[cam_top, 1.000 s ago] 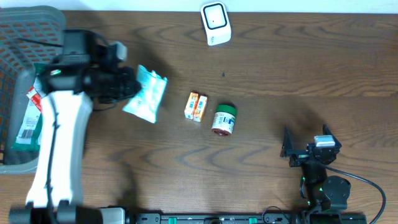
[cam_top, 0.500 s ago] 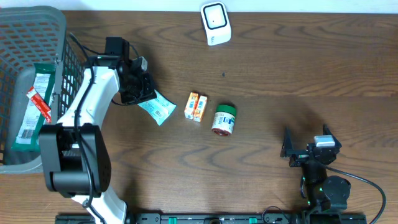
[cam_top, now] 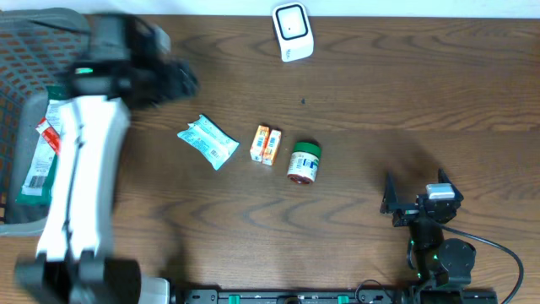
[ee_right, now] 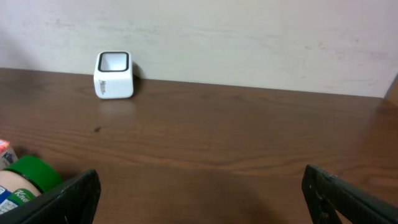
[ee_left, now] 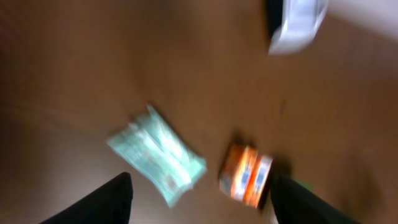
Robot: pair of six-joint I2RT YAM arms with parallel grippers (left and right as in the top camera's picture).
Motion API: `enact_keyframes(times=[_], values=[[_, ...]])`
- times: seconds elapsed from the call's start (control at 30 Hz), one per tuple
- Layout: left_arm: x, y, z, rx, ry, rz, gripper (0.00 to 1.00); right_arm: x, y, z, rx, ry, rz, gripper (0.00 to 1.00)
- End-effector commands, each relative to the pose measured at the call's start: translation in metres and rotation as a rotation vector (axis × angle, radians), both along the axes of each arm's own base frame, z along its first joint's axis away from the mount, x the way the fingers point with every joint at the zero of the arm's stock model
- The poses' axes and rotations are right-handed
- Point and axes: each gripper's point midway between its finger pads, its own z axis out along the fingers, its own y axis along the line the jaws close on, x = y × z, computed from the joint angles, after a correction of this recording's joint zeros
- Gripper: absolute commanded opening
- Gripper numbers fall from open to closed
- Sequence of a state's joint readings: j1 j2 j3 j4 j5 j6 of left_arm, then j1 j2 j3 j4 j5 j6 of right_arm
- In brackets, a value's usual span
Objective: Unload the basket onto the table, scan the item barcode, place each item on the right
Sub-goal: 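Move the left gripper into the basket and grasp the green glove package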
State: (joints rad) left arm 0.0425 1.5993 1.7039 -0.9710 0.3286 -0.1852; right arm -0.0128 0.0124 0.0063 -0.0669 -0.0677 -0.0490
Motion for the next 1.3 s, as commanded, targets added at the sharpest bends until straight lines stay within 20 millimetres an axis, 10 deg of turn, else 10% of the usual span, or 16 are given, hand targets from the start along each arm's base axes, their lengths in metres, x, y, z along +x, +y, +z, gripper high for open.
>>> enact_keyframes(times=[0.0, 0.2, 0.57, 0.93, 1.27], values=[[-0.018, 0.078, 0.101, 0.166, -0.221, 0.241, 0.79, 0.000, -0.002, 0.000, -0.012, -0.002, -0.007, 0.99], [-0.063, 0.194, 0.144, 0.284, -0.282, 0.592, 0.87, 0.000, -0.002, 0.000, -0.012, -0.002, -0.007, 0.99], [-0.103, 0.336, 0.030, 0.313, 0.087, 0.789, 0.91, 0.000, -0.002, 0.000, -0.012, -0.002, -0.007, 0.99], [-0.081, 0.350, -0.128, 0.185, 0.432, 0.492, 0.94, 0.000, -0.002, 0.000, -0.012, -0.002, -0.007, 0.99], [-0.076, 0.344, -0.198, 0.099, 0.531, 0.370, 0.95, 0.000, -0.002, 0.000, -0.012, -0.002, -0.007, 0.99]])
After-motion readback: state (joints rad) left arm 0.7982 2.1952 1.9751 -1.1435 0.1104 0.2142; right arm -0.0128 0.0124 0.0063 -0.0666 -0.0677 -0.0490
